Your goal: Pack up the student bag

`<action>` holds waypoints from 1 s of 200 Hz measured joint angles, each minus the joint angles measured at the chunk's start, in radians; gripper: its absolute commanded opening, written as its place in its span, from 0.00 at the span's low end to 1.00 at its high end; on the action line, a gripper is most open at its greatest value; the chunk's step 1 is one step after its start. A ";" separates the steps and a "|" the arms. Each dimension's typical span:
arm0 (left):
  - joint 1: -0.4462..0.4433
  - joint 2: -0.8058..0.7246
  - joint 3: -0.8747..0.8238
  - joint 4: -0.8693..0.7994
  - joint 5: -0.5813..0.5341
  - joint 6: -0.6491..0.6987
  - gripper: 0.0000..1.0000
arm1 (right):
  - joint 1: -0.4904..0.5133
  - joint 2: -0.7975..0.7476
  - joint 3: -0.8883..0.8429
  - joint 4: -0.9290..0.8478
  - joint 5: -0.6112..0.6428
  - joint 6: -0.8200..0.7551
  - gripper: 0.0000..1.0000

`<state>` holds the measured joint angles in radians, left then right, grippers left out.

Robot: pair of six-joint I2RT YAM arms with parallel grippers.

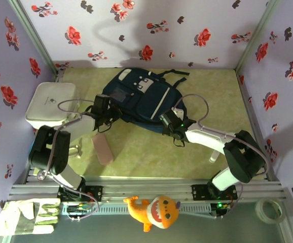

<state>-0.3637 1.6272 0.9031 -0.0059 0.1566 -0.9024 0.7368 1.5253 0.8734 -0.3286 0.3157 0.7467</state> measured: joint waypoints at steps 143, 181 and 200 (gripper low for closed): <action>0.161 -0.107 -0.081 -0.061 0.002 0.023 0.61 | 0.189 0.394 0.434 0.094 -0.319 -0.093 0.00; 0.118 -0.127 -0.176 0.038 0.073 -0.109 0.61 | 0.189 0.402 0.444 0.105 -0.343 -0.093 0.00; 0.083 -0.127 -0.212 0.077 0.087 -0.166 0.61 | 0.189 0.402 0.444 0.106 -0.344 -0.093 0.00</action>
<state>-0.2810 1.5002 0.6910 0.0708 0.2436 -1.0683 0.9260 1.9274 1.3178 -0.2230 -0.0280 0.6537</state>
